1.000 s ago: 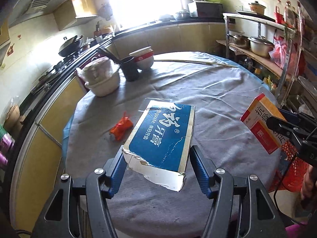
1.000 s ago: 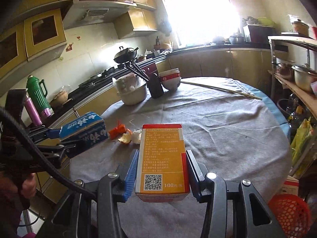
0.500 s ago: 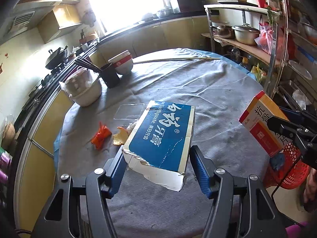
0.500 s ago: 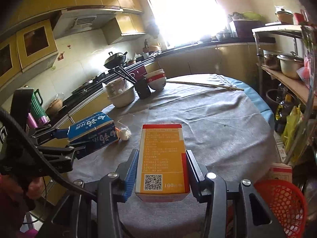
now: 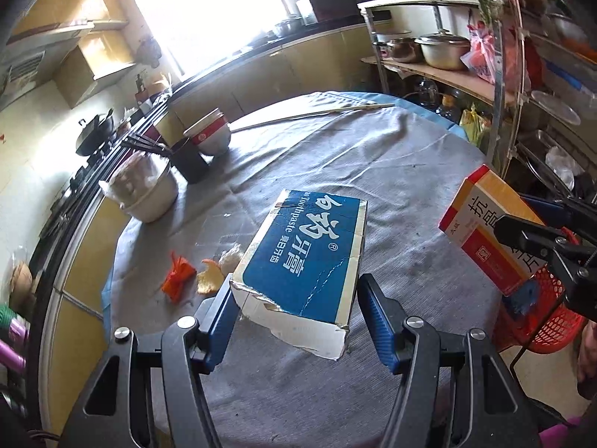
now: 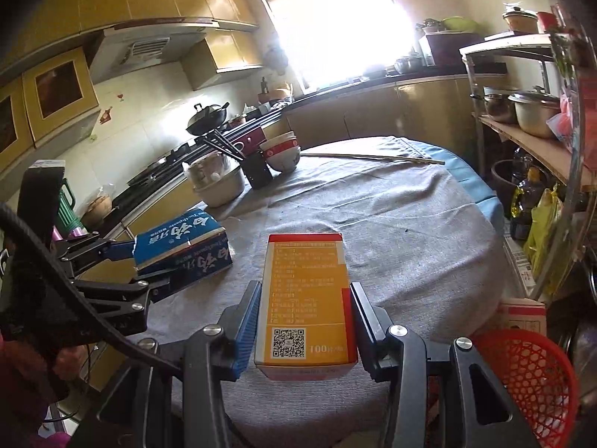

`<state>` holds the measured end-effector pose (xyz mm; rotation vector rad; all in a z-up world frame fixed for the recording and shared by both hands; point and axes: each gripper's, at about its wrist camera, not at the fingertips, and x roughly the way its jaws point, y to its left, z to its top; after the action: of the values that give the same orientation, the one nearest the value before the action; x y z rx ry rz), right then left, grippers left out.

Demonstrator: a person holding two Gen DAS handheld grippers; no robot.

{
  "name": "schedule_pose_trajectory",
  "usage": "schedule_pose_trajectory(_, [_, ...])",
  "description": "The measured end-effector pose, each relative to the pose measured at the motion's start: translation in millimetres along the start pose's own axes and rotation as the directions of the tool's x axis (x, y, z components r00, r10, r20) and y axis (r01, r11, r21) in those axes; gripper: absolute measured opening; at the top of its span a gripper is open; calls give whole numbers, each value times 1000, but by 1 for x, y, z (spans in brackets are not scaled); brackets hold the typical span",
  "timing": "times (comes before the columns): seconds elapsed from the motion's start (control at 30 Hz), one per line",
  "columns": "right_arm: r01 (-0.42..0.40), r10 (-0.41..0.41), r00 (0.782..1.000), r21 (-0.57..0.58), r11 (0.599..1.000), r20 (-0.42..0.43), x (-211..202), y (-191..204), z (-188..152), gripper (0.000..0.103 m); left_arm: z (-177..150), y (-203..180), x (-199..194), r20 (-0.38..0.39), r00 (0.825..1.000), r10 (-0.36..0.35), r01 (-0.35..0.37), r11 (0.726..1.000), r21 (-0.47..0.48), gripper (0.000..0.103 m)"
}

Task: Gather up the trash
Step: 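Carry the toothpaste box and medicine box over the red basket, then open both tools to drop the boxes into the red basket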

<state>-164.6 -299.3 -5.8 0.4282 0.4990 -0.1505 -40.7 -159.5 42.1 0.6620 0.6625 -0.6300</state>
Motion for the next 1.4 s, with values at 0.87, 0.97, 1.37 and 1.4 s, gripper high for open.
schedule_pose_trajectory(0.87, [205,-202,979,212,955,-35,-66,-116,-32,49,29,-132,10,-38,984,-175,179,947,265,65])
schedule_pose_trajectory(0.97, [241,-232,971,253,937,-62,-76,-135,-43,49,32,-153,9,-47,970,-239,242,926,291,65])
schedule_pose_trajectory(1.37, [275,-234,961,481,832,-145,-108,-197,-79,68,26,-210,5,-171,850,-498,526,788,321,68])
schedule_pose_trajectory(1.4, [268,-227,963,494,827,-143,-109,-200,-80,68,26,-208,6,-168,856,-489,517,795,319,68])
